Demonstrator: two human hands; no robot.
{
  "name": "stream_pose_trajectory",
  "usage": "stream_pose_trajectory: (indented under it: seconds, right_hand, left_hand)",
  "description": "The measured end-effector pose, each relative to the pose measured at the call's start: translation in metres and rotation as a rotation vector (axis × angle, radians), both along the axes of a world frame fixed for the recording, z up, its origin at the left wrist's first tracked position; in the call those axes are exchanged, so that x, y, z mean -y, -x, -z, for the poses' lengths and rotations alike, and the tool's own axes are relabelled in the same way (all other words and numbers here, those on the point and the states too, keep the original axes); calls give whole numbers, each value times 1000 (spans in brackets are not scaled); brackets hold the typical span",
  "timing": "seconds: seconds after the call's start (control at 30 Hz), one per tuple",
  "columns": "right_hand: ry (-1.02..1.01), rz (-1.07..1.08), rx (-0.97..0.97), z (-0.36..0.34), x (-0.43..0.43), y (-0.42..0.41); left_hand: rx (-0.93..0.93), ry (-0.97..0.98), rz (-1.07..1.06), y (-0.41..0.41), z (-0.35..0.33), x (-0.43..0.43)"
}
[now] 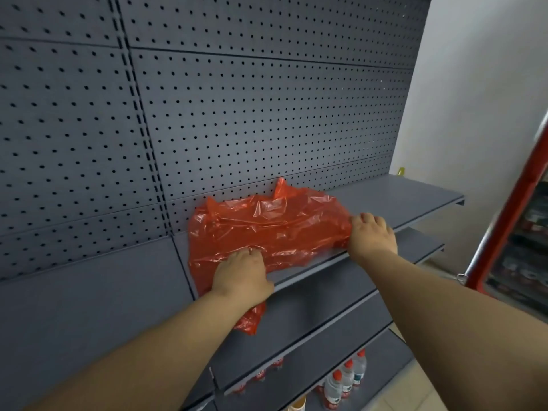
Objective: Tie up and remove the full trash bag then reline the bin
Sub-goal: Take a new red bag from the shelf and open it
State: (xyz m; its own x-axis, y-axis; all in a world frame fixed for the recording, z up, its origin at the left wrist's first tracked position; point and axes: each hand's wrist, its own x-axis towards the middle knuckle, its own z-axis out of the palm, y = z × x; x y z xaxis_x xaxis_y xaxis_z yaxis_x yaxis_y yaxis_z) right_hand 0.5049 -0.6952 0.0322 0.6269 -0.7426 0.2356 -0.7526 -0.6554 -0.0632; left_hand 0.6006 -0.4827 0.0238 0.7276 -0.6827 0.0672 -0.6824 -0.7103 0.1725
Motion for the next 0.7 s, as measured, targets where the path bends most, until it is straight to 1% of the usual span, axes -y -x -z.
stream_pose_trajectory:
  seconds: [0.2, 0.27, 0.43, 0.53, 0.6, 0.67, 0.7]
  right_hand:
    - [25, 15, -171, 4, 22, -2]
    - [39, -10, -216, 3, 29, -1]
    - [47, -87, -261, 3, 45, 4]
    - [-112, -146, -228, -9, 50, 10]
    - [-145, -187, -220, -24, 53, 15]
    - [-137, -200, -168, -44, 58, 26]
    - [-161, -179, -96, -57, 60, 33]
  left_hand:
    - [-18, -36, -175, 4, -11, -2]
    - [-24, -81, -252, 7, -15, -3]
    - [-62, -228, -411, 10, -24, -7]
    - [-87, -228, -487, 14, -34, -10]
    - [-38, -215, -529, 17, -44, -10]
    - [25, -142, -556, 21, -58, -5]
    - [65, -73, -557, 22, -65, -1]
